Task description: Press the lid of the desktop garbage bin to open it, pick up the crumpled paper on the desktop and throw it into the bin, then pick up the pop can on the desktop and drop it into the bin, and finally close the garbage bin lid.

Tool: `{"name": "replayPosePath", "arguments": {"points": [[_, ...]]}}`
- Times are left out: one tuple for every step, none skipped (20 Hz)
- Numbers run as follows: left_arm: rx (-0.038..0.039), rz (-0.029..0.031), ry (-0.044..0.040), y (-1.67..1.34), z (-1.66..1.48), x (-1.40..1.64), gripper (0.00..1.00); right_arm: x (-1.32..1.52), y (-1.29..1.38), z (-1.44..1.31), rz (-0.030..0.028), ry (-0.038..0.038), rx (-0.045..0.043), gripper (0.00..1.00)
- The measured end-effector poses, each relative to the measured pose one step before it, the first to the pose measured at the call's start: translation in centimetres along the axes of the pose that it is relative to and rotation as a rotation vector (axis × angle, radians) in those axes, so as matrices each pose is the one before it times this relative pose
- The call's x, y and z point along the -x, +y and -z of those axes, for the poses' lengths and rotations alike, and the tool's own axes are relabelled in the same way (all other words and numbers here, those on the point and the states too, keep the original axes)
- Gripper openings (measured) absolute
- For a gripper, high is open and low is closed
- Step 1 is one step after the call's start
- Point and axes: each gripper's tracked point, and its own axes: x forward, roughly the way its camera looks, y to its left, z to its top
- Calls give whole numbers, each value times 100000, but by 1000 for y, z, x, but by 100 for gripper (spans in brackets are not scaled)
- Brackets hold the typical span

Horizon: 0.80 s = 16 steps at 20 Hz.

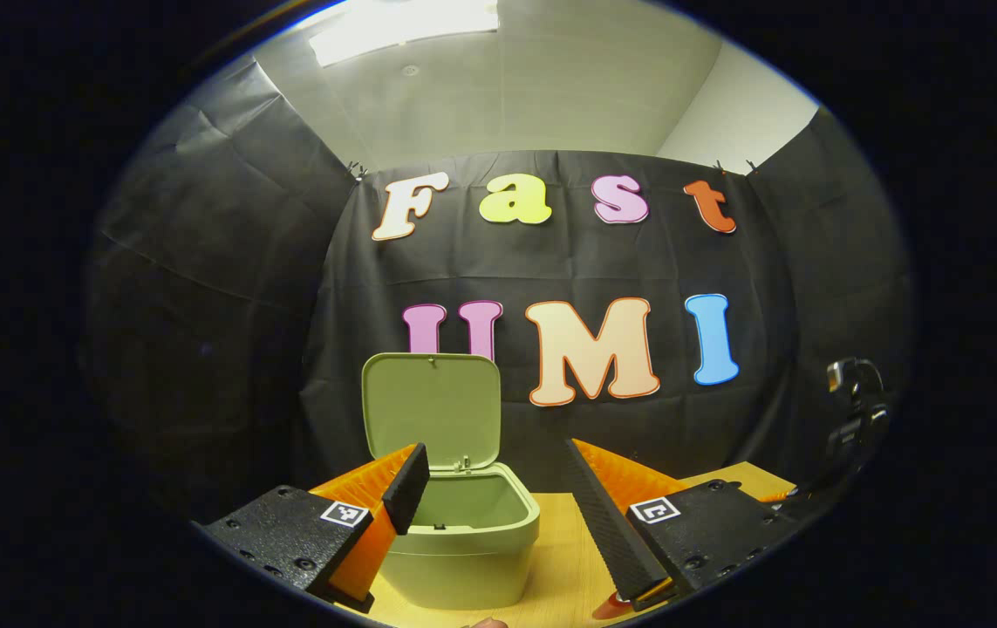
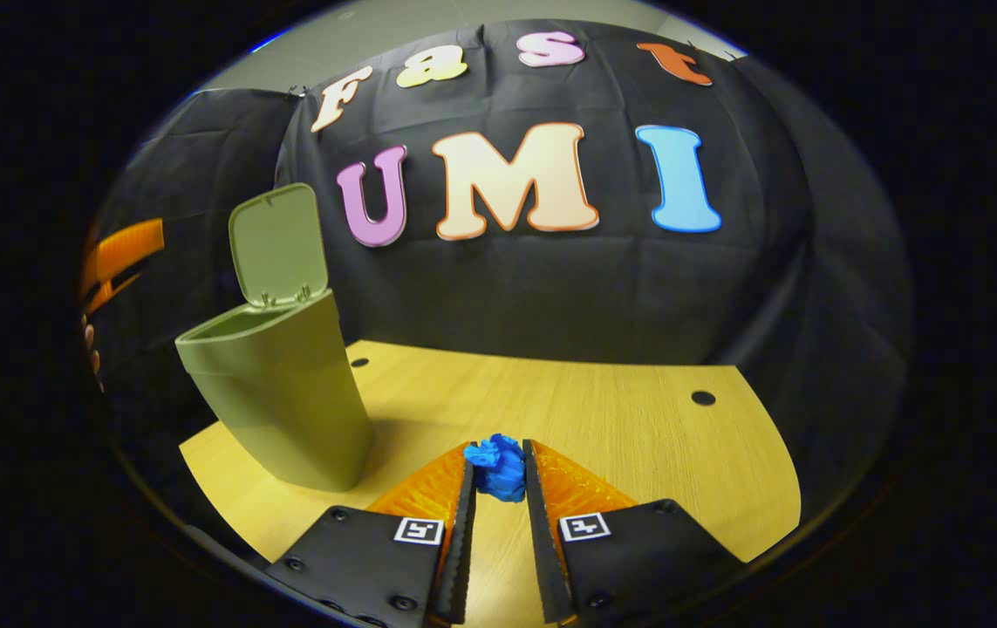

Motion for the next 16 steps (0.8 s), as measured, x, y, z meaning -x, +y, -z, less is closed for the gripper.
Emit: {"name": "replayPosePath", "arguments": {"points": [[-130, -723, 277, 426, 260, 152, 93, -250, 734, -1557, -958, -2567, 51, 34], [-175, -820, 300, 513, 209, 100, 93, 36, 575, -1246, -1233, -2539, 63, 34], [-183, -800, 454, 540, 92, 66, 93, -120, 949, -1177, -1220, -2096, -195, 31], [-60, -915, 439, 617, 263, 121, 93, -336, 1053, -854, -1473, -1621, -158, 31], [-48, -762, 502, 541, 216, 154, 93, -440, 1033, -947, -1729, -1450, -3, 33], [-36, -861, 564, 590, 217, 124, 93, -533, 1061, -753, -1704, -1162, -17, 31], [-62, -734, 575, 509, 350, 123, 93, -276, 1118, -652, -1775, -1198, 226, 31], [-101, -827, 470, 626, 177, 120, 93, -236, 1170, -517, -1943, -1293, 17, 33], [-232, -763, 298, 621, 133, 100, 94, -372, 1273, -724, -2300, -1384, 384, 34], [-193, -790, 347, 632, 152, -102, 94, -244, 1144, -548, -1755, -1484, 1002, 34], [-115, -674, 454, 620, 198, 50, 94, -459, 1044, -628, -1662, -1190, 936, 34], [-34, -594, 166, 505, 121, 2, 94, -425, 1105, -424, -1940, -1070, 479, 34], [-86, -576, 394, 696, 96, 80, 94, -531, 1101, -465, -1721, -809, 260, 31], [-156, -553, 252, 522, 94, -37, 94, -490, 1003, -381, -1472, -618, 52, 31], [-165, -540, 184, 602, 191, 111, 94, -460, 1009, -114, -1361, -426, 47, 31], [-159, -452, 296, 486, 212, -53, 93, -493, 942, -48, -1200, -322, 128, 31]]}}
